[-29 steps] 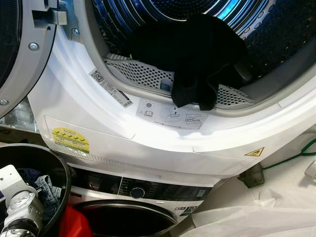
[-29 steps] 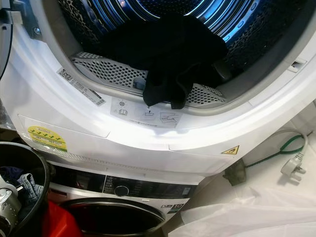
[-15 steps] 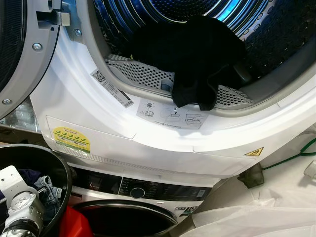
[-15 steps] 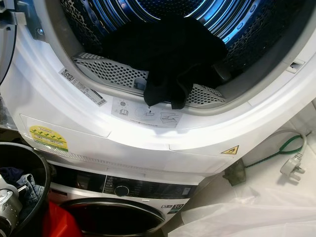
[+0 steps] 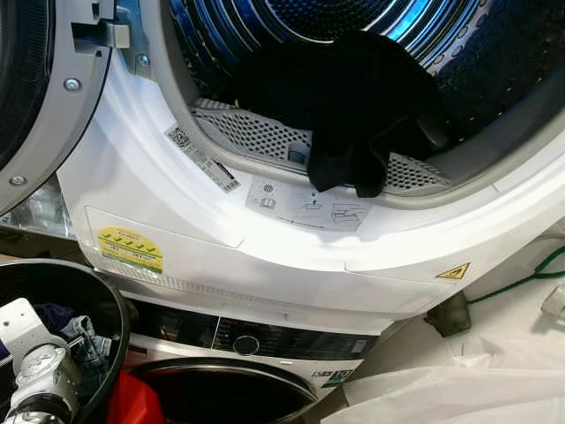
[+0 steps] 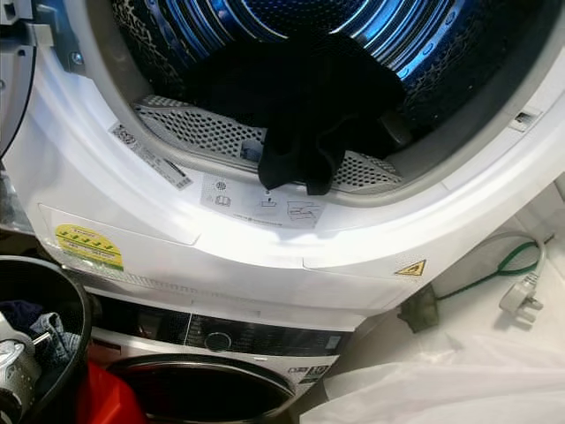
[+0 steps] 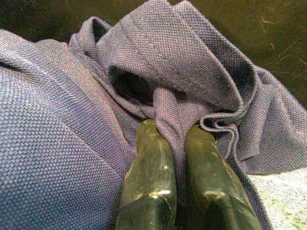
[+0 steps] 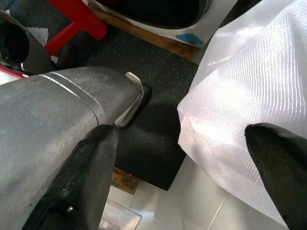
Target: Clothes washing
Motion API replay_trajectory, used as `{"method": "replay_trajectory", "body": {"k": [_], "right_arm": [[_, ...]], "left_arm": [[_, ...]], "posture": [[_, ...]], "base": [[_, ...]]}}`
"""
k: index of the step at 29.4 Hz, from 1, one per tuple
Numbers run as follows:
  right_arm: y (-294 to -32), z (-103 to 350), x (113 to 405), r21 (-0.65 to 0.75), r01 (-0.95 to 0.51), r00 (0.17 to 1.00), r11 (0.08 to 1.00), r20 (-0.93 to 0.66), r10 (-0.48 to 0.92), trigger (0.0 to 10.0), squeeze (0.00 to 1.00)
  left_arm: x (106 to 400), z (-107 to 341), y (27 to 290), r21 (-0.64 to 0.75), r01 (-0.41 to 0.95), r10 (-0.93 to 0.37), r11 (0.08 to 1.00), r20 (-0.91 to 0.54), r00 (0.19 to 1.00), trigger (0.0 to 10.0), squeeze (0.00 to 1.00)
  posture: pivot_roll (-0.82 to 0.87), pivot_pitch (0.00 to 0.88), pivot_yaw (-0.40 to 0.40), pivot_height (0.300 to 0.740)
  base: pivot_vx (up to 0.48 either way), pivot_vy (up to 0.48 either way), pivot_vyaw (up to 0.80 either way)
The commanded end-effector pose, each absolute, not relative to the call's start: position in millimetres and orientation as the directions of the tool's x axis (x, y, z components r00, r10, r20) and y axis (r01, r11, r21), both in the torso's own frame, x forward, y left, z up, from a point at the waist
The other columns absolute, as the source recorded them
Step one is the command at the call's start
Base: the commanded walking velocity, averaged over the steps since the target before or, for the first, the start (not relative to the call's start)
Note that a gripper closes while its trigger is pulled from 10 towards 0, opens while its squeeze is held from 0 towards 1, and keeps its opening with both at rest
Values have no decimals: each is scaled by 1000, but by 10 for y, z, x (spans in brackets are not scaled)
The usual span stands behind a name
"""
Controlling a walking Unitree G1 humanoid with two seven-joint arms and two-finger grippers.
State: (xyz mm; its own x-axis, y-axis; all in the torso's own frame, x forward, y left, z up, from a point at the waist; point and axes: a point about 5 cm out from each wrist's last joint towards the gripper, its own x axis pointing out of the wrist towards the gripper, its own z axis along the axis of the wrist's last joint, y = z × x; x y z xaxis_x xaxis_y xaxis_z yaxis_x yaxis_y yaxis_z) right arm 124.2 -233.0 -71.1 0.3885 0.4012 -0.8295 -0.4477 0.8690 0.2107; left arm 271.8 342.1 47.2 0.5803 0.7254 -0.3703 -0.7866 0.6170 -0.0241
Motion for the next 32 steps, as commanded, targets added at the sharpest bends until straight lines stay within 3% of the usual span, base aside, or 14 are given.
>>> {"method": "replay_trajectory", "body": {"k": [1, 12, 14, 19, 23, 32], "right_arm": [[-2402, -705, 1235, 193, -426, 399, 884, -836, 375, 10000, 0], [-2397, -720, 1262, 189, -420, 401, 888, -839, 368, 10000, 0], [-2353, -737, 1297, 194, -415, 406, 889, -835, 372, 10000, 0], [-2306, -753, 1334, 197, -410, 413, 891, -831, 374, 10000, 0], [-2247, -772, 1386, 200, -405, 415, 892, -829, 374, 10000, 0], [-2199, -781, 1449, 205, -407, 415, 890, -826, 381, 10000, 0]], "left_arm": [[2595, 240, 3247, -30, -807, 729, 589, -410, 548, 0, 0], [2432, 207, 3040, -144, -836, 800, 530, -242, 549, 0, 0], [2382, 267, 2761, -172, -749, 747, 639, -91, 658, 0, 0], [2286, 374, 2568, -187, -700, 715, 689, 19, 698, 0, 0], [2292, 635, 2351, -195, -568, 597, 800, 164, 785, 0, 0], [2153, 734, 2307, -190, -562, 592, 805, 185, 784, 0, 0]], "posture": [[-107, 56, -294, 740], [-85, 56, -282, 740], [-77, 52, -264, 740], [-58, 42, -247, 740], [-33, 42, -236, 740], [-13, 30, -225, 740]], "base": [[0, 0, 0], [0, 0, 0], [0, 0, 0], [0, 0, 0], [0, 0, 0], [0, 0, 0]]}}
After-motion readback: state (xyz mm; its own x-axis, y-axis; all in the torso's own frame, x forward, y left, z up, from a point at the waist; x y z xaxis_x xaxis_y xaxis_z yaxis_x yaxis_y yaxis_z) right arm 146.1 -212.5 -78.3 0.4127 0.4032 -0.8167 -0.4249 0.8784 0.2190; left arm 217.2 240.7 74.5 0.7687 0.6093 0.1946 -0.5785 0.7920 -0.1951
